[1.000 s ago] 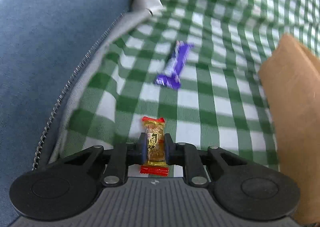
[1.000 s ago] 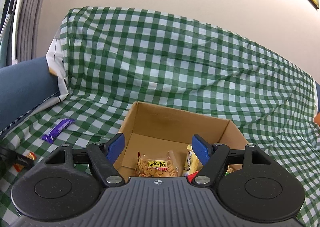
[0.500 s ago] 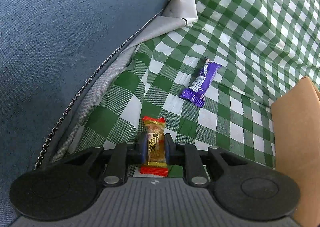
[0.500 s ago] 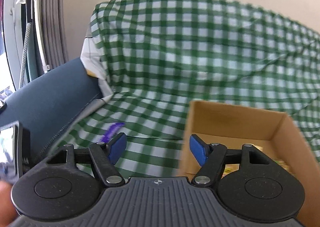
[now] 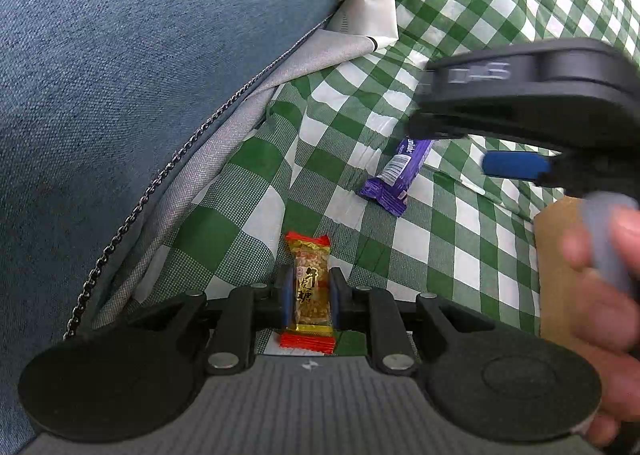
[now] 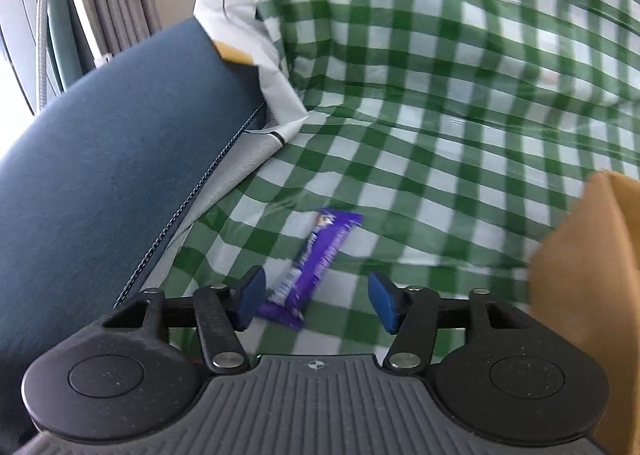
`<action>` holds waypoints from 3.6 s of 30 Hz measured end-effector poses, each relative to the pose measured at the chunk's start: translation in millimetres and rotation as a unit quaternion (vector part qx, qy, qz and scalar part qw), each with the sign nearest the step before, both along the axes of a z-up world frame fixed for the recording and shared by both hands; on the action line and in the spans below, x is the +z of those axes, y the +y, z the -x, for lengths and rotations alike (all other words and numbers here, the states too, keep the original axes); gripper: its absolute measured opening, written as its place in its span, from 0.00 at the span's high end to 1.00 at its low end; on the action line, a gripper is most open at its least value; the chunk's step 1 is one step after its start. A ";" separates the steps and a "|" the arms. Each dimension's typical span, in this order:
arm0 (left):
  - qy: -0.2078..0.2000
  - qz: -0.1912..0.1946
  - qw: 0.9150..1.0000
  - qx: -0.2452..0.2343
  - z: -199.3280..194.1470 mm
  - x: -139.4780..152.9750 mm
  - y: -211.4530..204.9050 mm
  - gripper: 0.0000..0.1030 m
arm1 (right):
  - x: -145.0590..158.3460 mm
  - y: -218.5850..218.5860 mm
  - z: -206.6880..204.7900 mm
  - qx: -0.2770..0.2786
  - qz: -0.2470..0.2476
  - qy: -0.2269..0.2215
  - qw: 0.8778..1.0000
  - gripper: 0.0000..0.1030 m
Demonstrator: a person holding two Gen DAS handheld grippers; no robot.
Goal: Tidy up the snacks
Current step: 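Grasp the gold candy with left tool while right tool grasps purple chocolate bar, then carry the gold candy and purple chocolate bar over the box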
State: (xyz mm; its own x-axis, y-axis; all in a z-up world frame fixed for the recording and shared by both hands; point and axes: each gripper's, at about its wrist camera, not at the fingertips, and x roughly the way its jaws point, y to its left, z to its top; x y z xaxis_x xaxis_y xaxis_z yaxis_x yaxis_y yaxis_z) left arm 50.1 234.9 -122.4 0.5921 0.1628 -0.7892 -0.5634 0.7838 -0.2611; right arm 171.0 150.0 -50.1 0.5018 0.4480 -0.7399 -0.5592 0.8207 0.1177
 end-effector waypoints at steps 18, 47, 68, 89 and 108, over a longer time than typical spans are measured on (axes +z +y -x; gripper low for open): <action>0.001 -0.001 1.000 -0.002 -0.5 1.6 0.6 0.82 | -31.1 10.2 -12.8 0.001 0.069 0.037 0.997 0.75; -0.021 0.024 0.988 -0.149 79.3 18.3 -92.0 0.82 | -47.5 -166.1 199.1 0.040 0.033 0.052 0.997 0.75; 0.021 -0.038 0.984 -0.172 74.0 4.4 -117.9 0.63 | -53.5 -178.6 193.8 0.043 0.001 0.052 0.998 0.59; 0.041 -0.074 0.980 -0.178 67.5 -3.4 -127.6 0.63 | -46.3 -177.4 200.9 0.038 0.012 0.027 0.999 0.74; 0.041 -0.085 0.980 -0.178 68.8 -3.6 -125.6 0.79 | -45.1 -175.0 202.1 0.029 0.049 -0.009 0.998 0.82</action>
